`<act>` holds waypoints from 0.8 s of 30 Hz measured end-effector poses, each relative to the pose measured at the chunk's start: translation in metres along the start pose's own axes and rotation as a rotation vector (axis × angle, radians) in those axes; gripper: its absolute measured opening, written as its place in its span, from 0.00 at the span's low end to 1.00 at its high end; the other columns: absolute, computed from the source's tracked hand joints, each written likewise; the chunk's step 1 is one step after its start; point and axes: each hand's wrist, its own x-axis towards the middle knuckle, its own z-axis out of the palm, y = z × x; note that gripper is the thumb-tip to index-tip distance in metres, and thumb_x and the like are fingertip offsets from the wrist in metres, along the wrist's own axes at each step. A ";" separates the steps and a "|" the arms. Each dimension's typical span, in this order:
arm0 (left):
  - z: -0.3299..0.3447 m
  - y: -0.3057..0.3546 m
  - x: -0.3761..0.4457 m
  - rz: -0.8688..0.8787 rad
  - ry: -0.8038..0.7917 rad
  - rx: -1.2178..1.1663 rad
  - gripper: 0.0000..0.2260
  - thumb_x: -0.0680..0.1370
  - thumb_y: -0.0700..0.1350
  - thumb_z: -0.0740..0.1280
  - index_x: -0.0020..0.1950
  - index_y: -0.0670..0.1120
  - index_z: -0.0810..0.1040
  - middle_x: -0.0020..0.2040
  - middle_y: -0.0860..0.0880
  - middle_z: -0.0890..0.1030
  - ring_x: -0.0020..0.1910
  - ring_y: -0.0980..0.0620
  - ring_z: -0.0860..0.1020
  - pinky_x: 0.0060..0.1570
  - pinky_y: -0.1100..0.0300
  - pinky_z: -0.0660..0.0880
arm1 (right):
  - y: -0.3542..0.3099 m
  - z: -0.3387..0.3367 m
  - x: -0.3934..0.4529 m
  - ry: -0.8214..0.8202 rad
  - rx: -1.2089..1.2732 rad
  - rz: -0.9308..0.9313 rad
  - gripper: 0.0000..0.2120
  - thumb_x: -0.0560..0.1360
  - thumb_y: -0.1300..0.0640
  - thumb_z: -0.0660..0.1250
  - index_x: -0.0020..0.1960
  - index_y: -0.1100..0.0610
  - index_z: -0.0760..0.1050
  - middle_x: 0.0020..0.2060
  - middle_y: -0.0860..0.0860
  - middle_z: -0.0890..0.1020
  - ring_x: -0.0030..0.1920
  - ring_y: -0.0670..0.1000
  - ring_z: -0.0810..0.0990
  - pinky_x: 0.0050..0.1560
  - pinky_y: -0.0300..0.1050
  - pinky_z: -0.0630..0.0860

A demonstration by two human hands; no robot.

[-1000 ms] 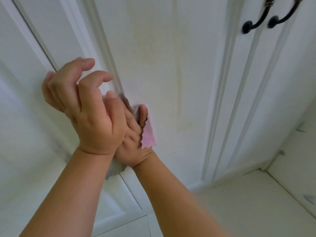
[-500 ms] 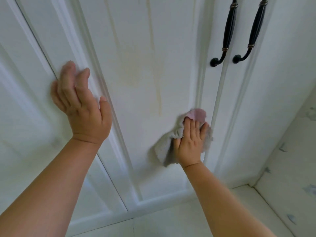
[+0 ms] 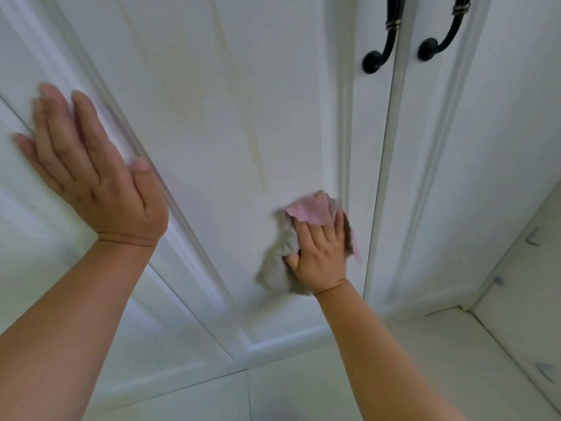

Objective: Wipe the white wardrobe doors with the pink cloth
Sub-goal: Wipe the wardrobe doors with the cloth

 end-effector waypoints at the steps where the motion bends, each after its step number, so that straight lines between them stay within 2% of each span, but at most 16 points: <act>1: 0.001 -0.001 -0.001 0.002 0.000 0.002 0.28 0.81 0.50 0.52 0.79 0.38 0.59 0.76 0.34 0.63 0.75 0.34 0.64 0.66 0.30 0.63 | -0.001 -0.002 0.005 0.013 -0.033 0.083 0.26 0.83 0.42 0.47 0.72 0.58 0.66 0.67 0.55 0.70 0.71 0.62 0.69 0.80 0.56 0.47; 2: 0.001 0.000 -0.001 0.004 0.001 0.009 0.28 0.81 0.50 0.52 0.79 0.37 0.59 0.76 0.35 0.63 0.75 0.34 0.64 0.66 0.30 0.63 | -0.007 -0.001 0.013 0.047 -0.042 0.185 0.27 0.83 0.43 0.47 0.72 0.60 0.65 0.66 0.56 0.70 0.70 0.62 0.69 0.80 0.55 0.47; 5: 0.003 -0.001 -0.002 0.000 -0.005 0.007 0.28 0.81 0.50 0.52 0.79 0.38 0.58 0.76 0.35 0.63 0.75 0.34 0.64 0.66 0.30 0.63 | -0.030 0.005 0.036 0.159 0.017 0.404 0.29 0.77 0.49 0.52 0.74 0.64 0.61 0.70 0.58 0.66 0.74 0.59 0.62 0.80 0.54 0.47; 7: 0.005 -0.002 0.001 0.013 0.007 0.012 0.28 0.81 0.49 0.52 0.78 0.36 0.60 0.75 0.33 0.63 0.75 0.33 0.64 0.66 0.30 0.63 | -0.033 0.003 0.053 0.197 0.041 0.366 0.30 0.76 0.50 0.53 0.74 0.64 0.60 0.71 0.58 0.66 0.75 0.59 0.60 0.80 0.53 0.47; 10: 0.003 0.001 0.002 0.022 0.033 0.012 0.28 0.80 0.48 0.52 0.77 0.34 0.62 0.75 0.32 0.63 0.74 0.32 0.64 0.65 0.29 0.63 | -0.016 -0.010 0.089 0.233 0.025 0.196 0.30 0.77 0.49 0.53 0.75 0.65 0.61 0.71 0.60 0.71 0.74 0.60 0.64 0.80 0.53 0.49; 12: 0.003 0.001 0.002 0.031 0.035 0.022 0.28 0.80 0.48 0.52 0.77 0.34 0.62 0.75 0.33 0.62 0.75 0.33 0.63 0.66 0.28 0.61 | -0.010 -0.013 0.104 0.221 -0.002 0.137 0.32 0.75 0.50 0.55 0.75 0.65 0.61 0.71 0.61 0.71 0.74 0.60 0.64 0.80 0.54 0.48; 16: 0.001 0.007 0.004 0.014 0.064 0.065 0.28 0.79 0.47 0.53 0.76 0.33 0.64 0.74 0.33 0.64 0.75 0.36 0.61 0.73 0.33 0.56 | -0.012 -0.010 0.069 0.124 -0.037 0.183 0.35 0.71 0.50 0.57 0.76 0.62 0.59 0.71 0.62 0.70 0.75 0.60 0.61 0.80 0.54 0.45; 19: -0.001 0.008 0.005 0.012 0.051 0.053 0.28 0.79 0.47 0.53 0.76 0.34 0.64 0.75 0.34 0.63 0.75 0.36 0.61 0.74 0.35 0.54 | -0.019 -0.006 0.053 0.065 -0.056 0.229 0.32 0.78 0.45 0.51 0.77 0.60 0.55 0.72 0.61 0.64 0.75 0.62 0.58 0.80 0.56 0.45; 21: -0.001 0.008 0.005 0.007 0.032 0.028 0.28 0.79 0.47 0.53 0.76 0.34 0.64 0.75 0.35 0.63 0.76 0.35 0.61 0.75 0.36 0.53 | -0.029 -0.004 0.072 0.092 -0.040 0.302 0.32 0.81 0.43 0.44 0.77 0.63 0.57 0.73 0.64 0.65 0.75 0.64 0.59 0.79 0.61 0.47; 24: -0.001 0.010 0.007 0.009 0.013 -0.008 0.28 0.79 0.47 0.52 0.76 0.33 0.64 0.75 0.34 0.63 0.76 0.36 0.59 0.76 0.38 0.51 | -0.062 -0.004 0.123 0.195 -0.051 0.435 0.31 0.79 0.49 0.48 0.77 0.65 0.56 0.73 0.66 0.68 0.75 0.66 0.59 0.77 0.67 0.52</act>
